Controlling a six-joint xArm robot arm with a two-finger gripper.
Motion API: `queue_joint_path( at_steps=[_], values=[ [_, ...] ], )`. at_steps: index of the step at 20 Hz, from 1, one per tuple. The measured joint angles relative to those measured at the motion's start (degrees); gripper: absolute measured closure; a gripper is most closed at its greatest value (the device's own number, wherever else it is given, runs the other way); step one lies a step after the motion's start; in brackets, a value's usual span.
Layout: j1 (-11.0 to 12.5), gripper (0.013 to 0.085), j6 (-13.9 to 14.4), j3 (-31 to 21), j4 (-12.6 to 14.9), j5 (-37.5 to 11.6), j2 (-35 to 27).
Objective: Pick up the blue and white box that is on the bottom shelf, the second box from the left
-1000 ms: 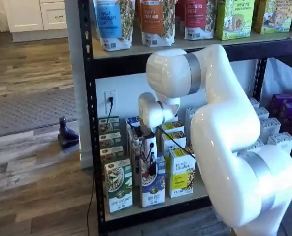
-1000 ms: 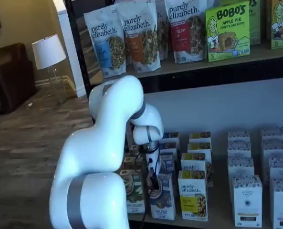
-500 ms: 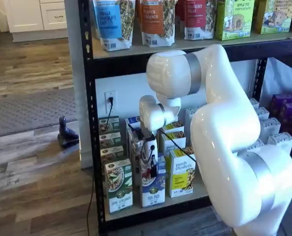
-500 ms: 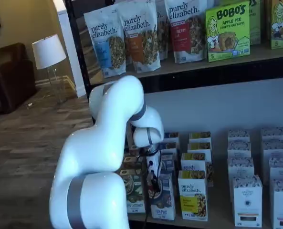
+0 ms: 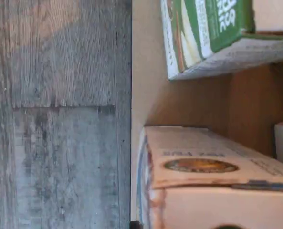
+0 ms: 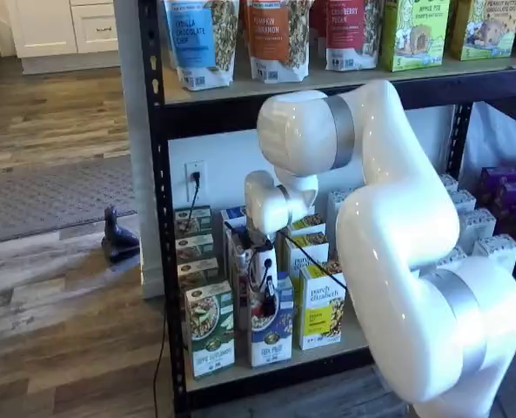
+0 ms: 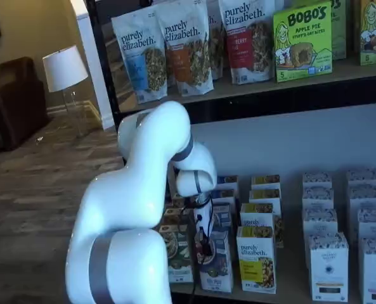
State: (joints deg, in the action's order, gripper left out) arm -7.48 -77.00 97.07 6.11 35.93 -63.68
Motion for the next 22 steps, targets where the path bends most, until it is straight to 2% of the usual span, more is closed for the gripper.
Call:
queue_joint_path(
  at_steps=[4, 12, 18, 22],
  values=[
    [-0.2, 0.0330, 0.9, 0.1, 0.9, -0.1, -0.3],
    [-0.1, 0.0330, 0.8, -0.6, 0.8, -0.8, -0.2],
    [-0.1, 0.0490, 0.3, -1.0, 0.3, -1.0, 0.1],
    [-0.2, 0.0490, 0.7, -1.1, 0.5, -0.8, 0.2]
  ],
)
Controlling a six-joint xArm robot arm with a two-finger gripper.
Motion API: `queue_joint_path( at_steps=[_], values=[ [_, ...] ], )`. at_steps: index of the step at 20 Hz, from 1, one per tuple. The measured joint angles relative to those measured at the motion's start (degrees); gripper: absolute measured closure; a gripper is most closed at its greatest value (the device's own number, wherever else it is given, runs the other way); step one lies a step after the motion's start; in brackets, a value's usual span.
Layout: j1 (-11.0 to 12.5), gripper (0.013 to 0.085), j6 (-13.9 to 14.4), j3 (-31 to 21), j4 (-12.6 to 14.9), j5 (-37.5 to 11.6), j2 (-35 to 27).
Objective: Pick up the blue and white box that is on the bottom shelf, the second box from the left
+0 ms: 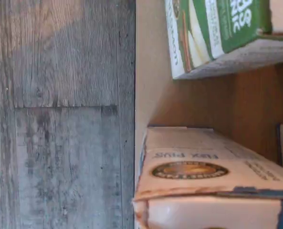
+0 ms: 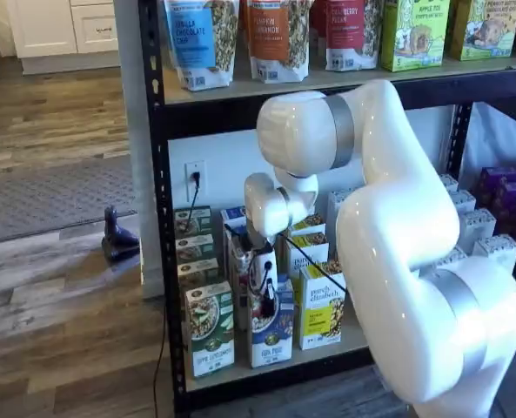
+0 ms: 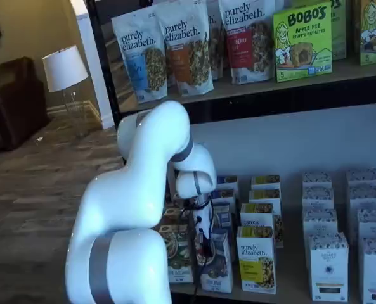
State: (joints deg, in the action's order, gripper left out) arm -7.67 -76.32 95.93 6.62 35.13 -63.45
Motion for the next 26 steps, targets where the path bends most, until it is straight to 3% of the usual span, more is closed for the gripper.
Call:
queue_joint_path(
  at_steps=[8, 26],
  values=[
    [-0.3, 0.0490, 0.1, -4.9, -0.2, -2.0, 3.1],
    [-0.5, 0.0490, 2.4, -26.3, 1.7, -8.0, 18.0]
  ],
)
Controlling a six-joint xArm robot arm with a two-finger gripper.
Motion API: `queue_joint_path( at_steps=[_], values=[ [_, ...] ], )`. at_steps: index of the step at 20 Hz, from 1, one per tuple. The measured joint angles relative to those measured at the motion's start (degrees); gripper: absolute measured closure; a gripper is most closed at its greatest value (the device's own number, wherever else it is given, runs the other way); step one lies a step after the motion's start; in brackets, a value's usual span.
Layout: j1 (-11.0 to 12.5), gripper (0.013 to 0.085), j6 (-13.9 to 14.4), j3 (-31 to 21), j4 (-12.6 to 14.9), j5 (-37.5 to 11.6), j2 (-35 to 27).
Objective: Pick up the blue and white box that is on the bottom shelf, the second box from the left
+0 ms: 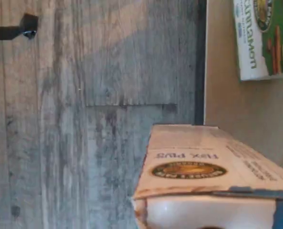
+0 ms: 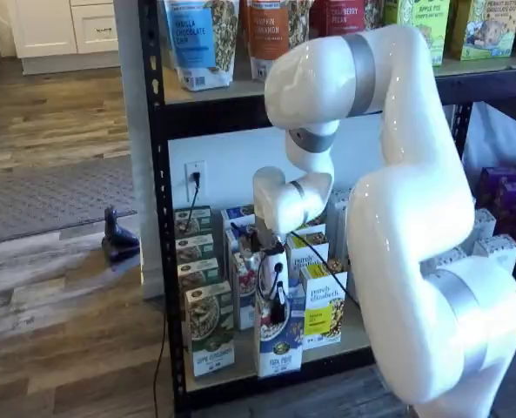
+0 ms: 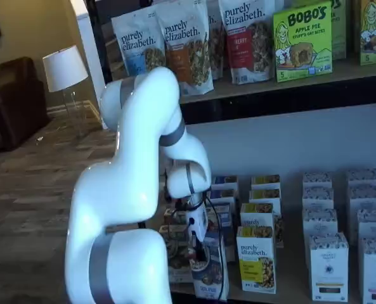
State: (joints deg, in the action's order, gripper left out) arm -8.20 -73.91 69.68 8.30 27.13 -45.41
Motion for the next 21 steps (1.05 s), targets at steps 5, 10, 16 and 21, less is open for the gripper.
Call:
queue_joint_path(
  at_steps=[5, 10, 16, 21],
  values=[
    [0.1, 0.0490, 0.0, -6.7, 0.0, -2.0, 5.5],
    [-1.0, 0.0490, -0.5, -12.4, -1.6, -0.9, 12.0],
    [-2.7, 0.0490, 3.0, -20.6, 0.4, -2.2, 20.7],
    [-3.9, 0.0490, 1.7, -25.4, -2.4, -1.4, 27.5]
  ],
)
